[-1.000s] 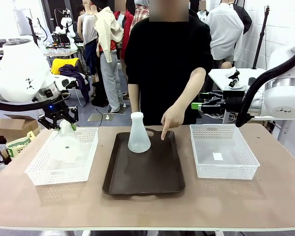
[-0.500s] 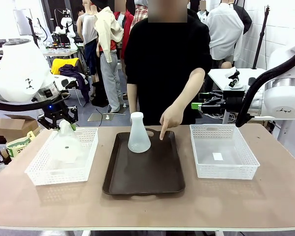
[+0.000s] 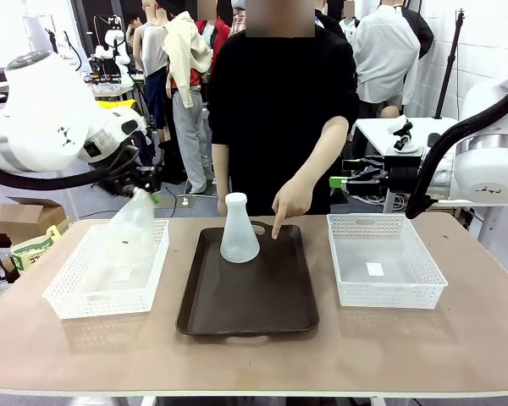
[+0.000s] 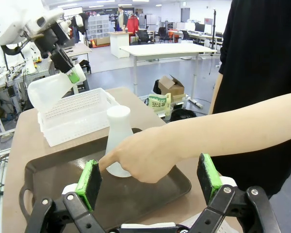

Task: Prepare the laboratory tools.
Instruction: Place the picked Big flask upright in the Handle tray as directed by the person.

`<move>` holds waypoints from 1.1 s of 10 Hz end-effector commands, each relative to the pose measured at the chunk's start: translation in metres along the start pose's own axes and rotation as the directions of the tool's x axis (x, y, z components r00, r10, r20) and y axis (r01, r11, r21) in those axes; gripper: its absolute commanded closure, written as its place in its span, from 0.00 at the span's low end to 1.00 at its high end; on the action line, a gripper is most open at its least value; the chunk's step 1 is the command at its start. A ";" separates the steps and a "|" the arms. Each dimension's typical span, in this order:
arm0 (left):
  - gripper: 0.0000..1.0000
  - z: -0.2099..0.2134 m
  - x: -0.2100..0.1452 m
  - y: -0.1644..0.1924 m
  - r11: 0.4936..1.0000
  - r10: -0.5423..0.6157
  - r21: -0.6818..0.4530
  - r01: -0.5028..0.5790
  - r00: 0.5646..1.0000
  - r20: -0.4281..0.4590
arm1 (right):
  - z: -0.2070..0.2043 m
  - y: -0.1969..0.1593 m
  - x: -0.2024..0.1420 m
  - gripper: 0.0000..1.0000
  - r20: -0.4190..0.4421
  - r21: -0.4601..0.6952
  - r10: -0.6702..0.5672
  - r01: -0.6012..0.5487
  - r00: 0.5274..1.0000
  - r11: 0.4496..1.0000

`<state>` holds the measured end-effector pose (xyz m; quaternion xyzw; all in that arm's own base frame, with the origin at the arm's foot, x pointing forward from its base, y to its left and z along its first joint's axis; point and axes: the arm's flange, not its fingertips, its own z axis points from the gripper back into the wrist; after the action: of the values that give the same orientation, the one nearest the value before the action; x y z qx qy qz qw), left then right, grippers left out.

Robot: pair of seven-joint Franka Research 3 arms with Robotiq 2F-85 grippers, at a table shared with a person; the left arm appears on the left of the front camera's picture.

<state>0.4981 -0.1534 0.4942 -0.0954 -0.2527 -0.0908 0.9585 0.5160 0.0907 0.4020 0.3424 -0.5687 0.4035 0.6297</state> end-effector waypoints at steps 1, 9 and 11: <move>1.00 0.004 -0.004 0.003 0.943 -0.232 -0.207 0.259 0.961 0.148 | -0.001 0.001 0.001 0.00 -0.010 -0.008 -0.003 0.003 1.000 1.000; 1.00 0.069 -0.010 -0.088 0.707 -0.447 -0.260 0.658 0.700 0.557 | -0.001 0.001 0.001 0.00 -0.010 -0.008 -0.003 0.003 1.000 1.000; 1.00 0.069 -0.010 -0.088 0.707 -0.447 -0.260 0.658 0.700 0.557 | -0.001 0.001 0.001 0.00 -0.010 -0.008 -0.003 0.003 1.000 1.000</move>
<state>0.4374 -0.2113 0.5452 -0.2607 -0.4668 -0.4168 0.7351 0.5160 0.0906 0.4022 0.3421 -0.5689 0.4034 0.6297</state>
